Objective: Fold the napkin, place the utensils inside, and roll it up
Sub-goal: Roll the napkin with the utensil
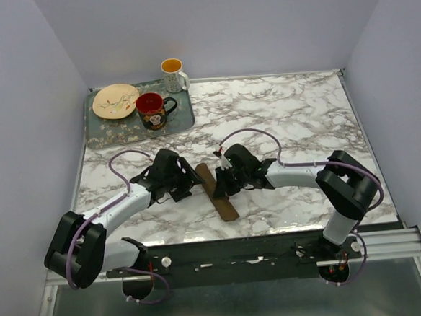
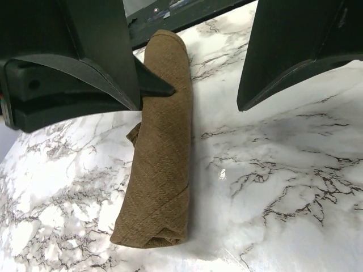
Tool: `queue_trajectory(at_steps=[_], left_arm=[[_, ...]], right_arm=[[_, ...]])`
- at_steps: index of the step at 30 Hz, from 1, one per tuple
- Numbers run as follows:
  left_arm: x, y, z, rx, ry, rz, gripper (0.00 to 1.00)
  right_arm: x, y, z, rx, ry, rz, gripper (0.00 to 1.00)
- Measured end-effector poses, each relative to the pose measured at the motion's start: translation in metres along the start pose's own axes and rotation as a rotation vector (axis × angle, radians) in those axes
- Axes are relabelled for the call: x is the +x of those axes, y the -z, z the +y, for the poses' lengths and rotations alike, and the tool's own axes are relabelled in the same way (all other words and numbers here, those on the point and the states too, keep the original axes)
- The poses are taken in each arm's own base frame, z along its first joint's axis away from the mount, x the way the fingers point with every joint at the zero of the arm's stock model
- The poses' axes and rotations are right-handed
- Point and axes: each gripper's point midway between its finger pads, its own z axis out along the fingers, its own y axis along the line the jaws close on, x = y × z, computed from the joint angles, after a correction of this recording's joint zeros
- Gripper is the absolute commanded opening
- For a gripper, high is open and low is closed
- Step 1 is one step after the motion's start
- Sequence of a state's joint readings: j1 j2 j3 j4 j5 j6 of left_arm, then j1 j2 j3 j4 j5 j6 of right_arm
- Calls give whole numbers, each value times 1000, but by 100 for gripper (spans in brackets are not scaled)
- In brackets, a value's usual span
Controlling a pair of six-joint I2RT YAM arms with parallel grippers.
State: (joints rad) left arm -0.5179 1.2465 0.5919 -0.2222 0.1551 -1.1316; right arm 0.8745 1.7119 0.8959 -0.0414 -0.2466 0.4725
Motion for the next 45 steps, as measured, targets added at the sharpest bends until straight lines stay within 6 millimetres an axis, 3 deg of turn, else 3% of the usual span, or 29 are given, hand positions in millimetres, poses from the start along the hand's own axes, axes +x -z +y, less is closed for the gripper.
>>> queue_trajectory(at_steps=[5, 12, 18, 22, 23, 24, 26, 28, 34, 37, 43, 45], left_arm=[[3, -2, 2, -7, -7, 16, 79], [21, -20, 5, -46, -35, 83, 79], [23, -31, -7, -31, -46, 94, 74], [23, -36, -10, -24, -38, 93, 61], [23, -37, -11, -24, -35, 93, 56], [22, -40, -11, -23, -33, 92, 44], [23, -44, -11, -23, -23, 94, 36], [24, -47, -10, -25, -9, 95, 29], [25, -48, -10, -26, 8, 95, 27], [25, -48, -10, -28, 15, 95, 27], [28, -46, -8, -42, 25, 100, 27], [28, -46, -8, -44, 27, 100, 27]], right_arm=[[2, 1, 0, -205, -56, 13, 18], [6, 4, -8, -458, -108, 69, 20], [12, 10, -7, -539, -83, 119, 25], [12, 11, -6, -549, -68, 141, 28], [13, 11, -6, -549, -65, 146, 30], [13, 11, -6, -547, -62, 153, 31], [13, 12, -6, -542, -58, 164, 35], [12, 13, -7, -531, -54, 176, 40], [7, 16, -17, -384, -45, 200, 52], [-2, 25, -22, -207, 2, 178, 60], [-20, 42, 4, 44, 142, 86, 63], [-18, 43, 17, 118, 184, 67, 58]])
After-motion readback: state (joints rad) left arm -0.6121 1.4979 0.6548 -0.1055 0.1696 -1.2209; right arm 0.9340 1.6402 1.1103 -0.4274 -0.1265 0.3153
